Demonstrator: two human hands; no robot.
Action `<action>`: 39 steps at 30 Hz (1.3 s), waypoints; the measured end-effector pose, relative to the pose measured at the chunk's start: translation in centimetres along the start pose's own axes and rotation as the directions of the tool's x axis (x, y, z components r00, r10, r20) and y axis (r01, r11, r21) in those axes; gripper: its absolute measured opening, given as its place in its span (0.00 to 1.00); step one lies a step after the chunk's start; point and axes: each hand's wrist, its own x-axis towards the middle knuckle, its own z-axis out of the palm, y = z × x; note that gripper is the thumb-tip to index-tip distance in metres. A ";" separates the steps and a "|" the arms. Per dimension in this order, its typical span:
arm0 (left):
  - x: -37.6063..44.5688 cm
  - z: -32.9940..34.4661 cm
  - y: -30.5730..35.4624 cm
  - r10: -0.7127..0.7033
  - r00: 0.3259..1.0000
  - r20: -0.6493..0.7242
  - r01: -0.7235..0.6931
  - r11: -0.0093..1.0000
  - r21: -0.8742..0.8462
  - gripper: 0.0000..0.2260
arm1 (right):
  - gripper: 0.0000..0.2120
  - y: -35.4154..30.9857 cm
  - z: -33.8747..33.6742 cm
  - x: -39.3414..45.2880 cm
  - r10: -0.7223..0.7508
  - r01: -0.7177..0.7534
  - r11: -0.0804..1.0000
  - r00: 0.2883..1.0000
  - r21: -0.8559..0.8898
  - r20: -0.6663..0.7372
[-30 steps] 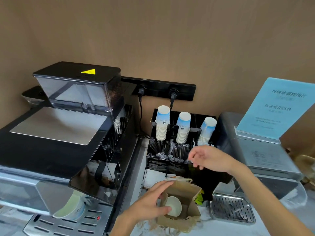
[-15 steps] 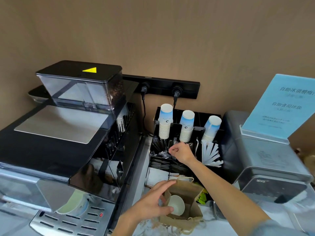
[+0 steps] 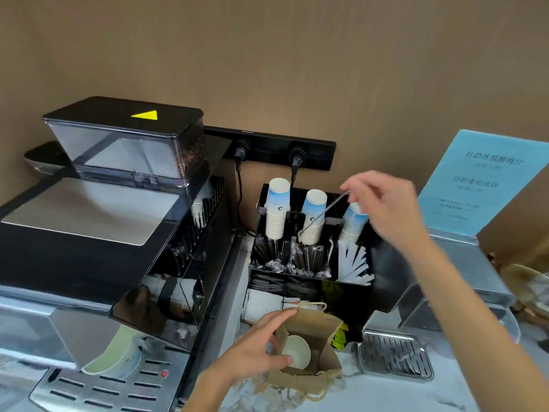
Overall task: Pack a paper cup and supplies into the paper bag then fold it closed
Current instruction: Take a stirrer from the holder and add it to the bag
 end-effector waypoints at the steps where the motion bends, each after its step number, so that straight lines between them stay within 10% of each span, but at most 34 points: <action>1: 0.0 0.0 0.0 0.004 1.000 0.002 -0.004 1.000 -0.006 0.35 | 0.10 -1.6 -1.7 -0.3 -0.038 0.037 0.999 0.999 0.038 0.005; 5: -0.2 0.0 -0.1 0.002 1.000 0.009 -0.002 1.000 -0.014 0.37 | 0.09 -5.4 -4.6 -3.2 -0.155 0.145 0.988 0.933 0.055 0.324; 11: -0.2 -0.1 -0.2 0.010 1.000 0.007 -0.010 1.000 -0.009 0.38 | 0.09 -2.6 0.4 -8.0 0.059 0.075 0.990 0.561 -0.121 0.826; 26: 0.2 0.1 -0.2 0.002 1.000 0.029 -0.004 0.998 0.059 0.41 | 0.12 4.8 14.2 -13.7 0.516 0.049 0.857 -0.096 -0.514 0.851; 30: 0.2 0.2 0.1 0.010 1.000 0.024 -0.012 0.997 0.073 0.40 | 0.15 5.8 16.1 -14.9 0.601 0.057 0.799 -0.086 -0.599 0.794; 34: 0.1 0.1 0.1 0.015 1.000 0.019 -0.016 0.998 0.064 0.40 | 0.22 6.3 16.5 -16.2 0.612 -0.021 0.783 0.197 -0.621 0.766; 39: 0.3 0.3 0.0 0.024 0.999 0.029 -0.026 0.998 0.053 0.40 | 0.19 6.3 15.9 -16.3 0.487 0.081 0.839 0.329 -0.538 0.809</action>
